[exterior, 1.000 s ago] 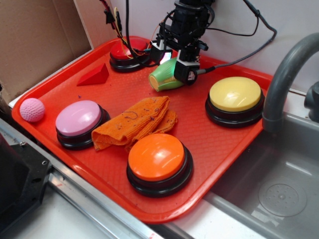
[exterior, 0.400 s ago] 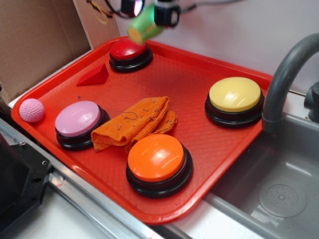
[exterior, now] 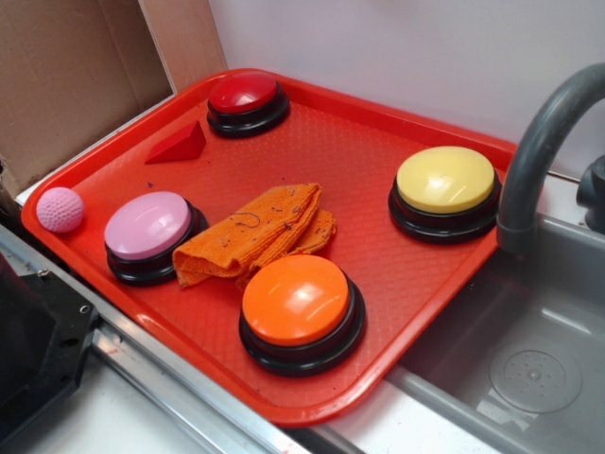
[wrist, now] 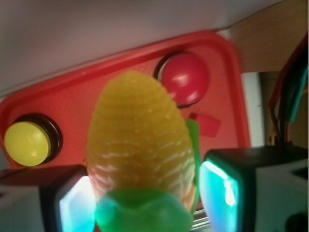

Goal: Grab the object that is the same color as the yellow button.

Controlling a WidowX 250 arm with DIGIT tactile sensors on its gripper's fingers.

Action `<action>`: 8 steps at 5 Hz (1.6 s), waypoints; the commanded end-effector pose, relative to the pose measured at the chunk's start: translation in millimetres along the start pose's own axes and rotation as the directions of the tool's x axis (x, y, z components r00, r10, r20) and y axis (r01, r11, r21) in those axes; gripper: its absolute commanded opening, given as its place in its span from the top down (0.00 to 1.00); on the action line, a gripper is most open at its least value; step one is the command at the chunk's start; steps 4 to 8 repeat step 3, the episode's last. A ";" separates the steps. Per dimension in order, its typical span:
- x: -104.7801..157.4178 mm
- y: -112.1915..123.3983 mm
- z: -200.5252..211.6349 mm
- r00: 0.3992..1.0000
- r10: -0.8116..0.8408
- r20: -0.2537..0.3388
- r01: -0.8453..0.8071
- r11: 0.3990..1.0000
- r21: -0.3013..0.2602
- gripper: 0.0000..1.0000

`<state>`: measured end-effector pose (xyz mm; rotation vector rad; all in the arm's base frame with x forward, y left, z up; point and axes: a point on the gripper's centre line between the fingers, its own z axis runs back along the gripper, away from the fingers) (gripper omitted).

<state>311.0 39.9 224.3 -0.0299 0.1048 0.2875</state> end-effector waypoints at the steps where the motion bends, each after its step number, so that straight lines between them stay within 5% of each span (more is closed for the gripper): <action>1: -49.7 4.3 13.2 0.980 -0.122 0.158 0.116 0.992 0.051 1.00; 8: -60.7 -2.0 -2.2 0.972 -0.172 0.160 0.161 0.984 0.077 1.00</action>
